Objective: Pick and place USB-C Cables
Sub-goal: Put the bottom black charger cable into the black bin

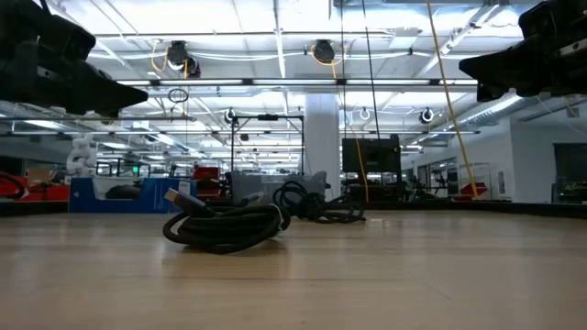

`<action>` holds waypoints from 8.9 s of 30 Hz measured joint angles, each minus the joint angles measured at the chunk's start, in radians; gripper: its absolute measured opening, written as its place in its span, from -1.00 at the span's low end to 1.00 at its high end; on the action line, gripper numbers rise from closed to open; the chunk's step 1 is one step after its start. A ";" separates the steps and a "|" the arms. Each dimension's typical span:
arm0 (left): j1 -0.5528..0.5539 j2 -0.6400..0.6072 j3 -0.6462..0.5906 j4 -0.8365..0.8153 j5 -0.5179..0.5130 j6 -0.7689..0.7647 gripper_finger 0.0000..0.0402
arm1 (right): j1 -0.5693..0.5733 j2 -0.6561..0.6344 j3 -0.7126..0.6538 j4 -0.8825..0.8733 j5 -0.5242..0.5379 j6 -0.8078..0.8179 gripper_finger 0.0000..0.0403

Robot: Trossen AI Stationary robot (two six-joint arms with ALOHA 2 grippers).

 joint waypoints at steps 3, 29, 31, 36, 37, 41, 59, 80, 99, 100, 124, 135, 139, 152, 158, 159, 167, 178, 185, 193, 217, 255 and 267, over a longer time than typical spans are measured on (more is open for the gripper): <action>0.000 0.000 0.000 0.007 -0.003 0.012 -0.97 | 0.000 0.000 0.000 0.000 0.000 0.000 -1.00; -0.003 0.114 0.340 -0.108 -0.018 -0.090 -0.99 | 0.000 0.000 0.000 0.000 0.000 0.000 -1.00; -0.003 0.163 0.430 -0.175 -0.005 -0.099 -0.99 | 0.000 0.000 0.000 0.000 0.000 0.000 -1.00; -0.003 0.281 0.641 -0.283 0.051 -0.099 -0.99 | 0.000 0.000 0.000 0.000 0.000 0.045 -1.00; -0.004 0.306 0.685 -0.313 0.053 -0.099 -0.99 | 0.000 0.000 0.000 0.000 0.000 0.058 -1.00; -0.015 0.401 0.861 -0.436 0.053 -0.078 -0.99 | 0.000 0.000 0.000 0.000 0.000 0.162 -1.00; -0.086 0.735 1.460 -0.942 0.051 -0.124 -0.98 | 0.000 0.000 0.000 0.001 0.007 0.501 -1.00; -0.145 0.760 1.459 -0.831 0.014 -0.023 -0.97 | 0.000 0.427 0.809 -0.440 0.083 0.236 -1.00; -0.145 0.767 1.459 -0.828 0.014 -0.047 -0.97 | 0.000 0.990 1.580 -0.958 0.066 0.089 -1.00; -0.146 0.771 1.459 -0.831 0.019 -0.057 -0.97 | -0.001 1.004 1.589 -0.971 0.052 0.090 -1.00; -0.410 1.217 1.458 -0.851 -0.031 -0.111 -0.68 | 0.000 1.015 1.088 -0.649 0.044 0.270 -1.00; -0.473 1.506 1.458 -0.851 -0.029 -0.276 -0.40 | 0.020 1.015 0.902 -0.405 -0.029 0.291 -1.00; -0.479 1.599 1.458 -0.846 -0.029 -0.354 -0.26 | 0.032 1.015 0.878 -0.374 -0.029 0.285 -1.00; -0.474 1.795 1.458 -0.813 -0.134 -0.623 0.17 | 0.033 1.014 0.871 -0.352 -0.027 0.235 -1.00; -0.453 1.834 1.458 -0.805 -0.160 -0.711 0.41 | 0.033 1.014 0.871 -0.352 -0.027 0.236 -1.00; -0.452 1.840 1.458 -0.806 -0.161 -0.719 0.44 | 0.034 1.014 0.871 -0.352 -0.027 0.236 -1.00; -0.450 1.911 1.459 -0.799 -0.145 -0.818 0.52 | 0.060 1.014 0.871 -0.350 -0.026 0.232 -1.00; -0.404 1.953 1.458 -0.819 -0.118 -0.843 0.49 | 0.092 1.015 0.871 -0.328 -0.026 0.225 -1.00; -0.401 1.965 1.458 -0.836 -0.102 -0.833 0.49 | 0.092 1.015 0.871 -0.321 -0.026 0.224 -1.00; -0.400 1.964 1.437 -0.829 -0.096 -0.806 0.40 | 0.092 1.015 0.871 -0.321 -0.026 0.224 -1.00; -0.399 1.963 1.421 -0.767 -0.083 -0.568 -0.64 | 0.092 1.015 0.871 -0.299 -0.026 0.225 -1.00; 0.060 1.490 1.421 -0.940 -0.370 -0.258 -0.65 | 0.091 1.014 0.831 -0.295 -0.026 -0.014 -1.00; 0.285 1.506 1.446 -0.777 -0.361 -0.104 -0.65 | 0.091 1.014 0.831 -0.321 -0.026 -0.108 -1.00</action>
